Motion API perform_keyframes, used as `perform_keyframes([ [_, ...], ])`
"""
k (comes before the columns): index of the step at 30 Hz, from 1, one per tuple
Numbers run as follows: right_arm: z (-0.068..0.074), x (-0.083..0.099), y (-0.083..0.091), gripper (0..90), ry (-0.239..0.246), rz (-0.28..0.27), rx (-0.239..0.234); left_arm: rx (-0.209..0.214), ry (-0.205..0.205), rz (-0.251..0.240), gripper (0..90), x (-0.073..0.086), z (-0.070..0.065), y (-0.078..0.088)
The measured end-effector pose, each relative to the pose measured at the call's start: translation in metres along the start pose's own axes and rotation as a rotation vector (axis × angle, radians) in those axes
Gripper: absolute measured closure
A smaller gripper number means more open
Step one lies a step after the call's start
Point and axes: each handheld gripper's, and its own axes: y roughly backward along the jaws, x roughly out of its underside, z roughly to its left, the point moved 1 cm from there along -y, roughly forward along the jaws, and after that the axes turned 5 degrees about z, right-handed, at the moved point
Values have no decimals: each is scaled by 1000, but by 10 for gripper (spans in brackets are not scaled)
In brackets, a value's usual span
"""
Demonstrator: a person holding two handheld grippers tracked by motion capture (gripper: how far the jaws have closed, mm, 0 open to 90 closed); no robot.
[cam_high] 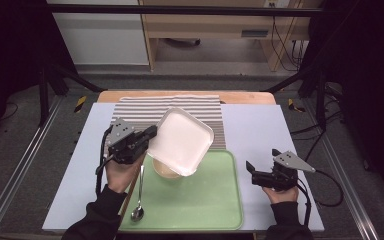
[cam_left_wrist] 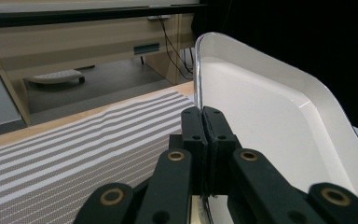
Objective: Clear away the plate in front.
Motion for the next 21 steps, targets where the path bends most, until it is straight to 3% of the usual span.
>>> perform_keyframes([
  [9,0,0,0,15,5,-1,4,52,-11,8,881,13,-21,7],
  [21,0,-1,3,15,-1,-11,5,78,-32,84,880,37,-40,4],
])
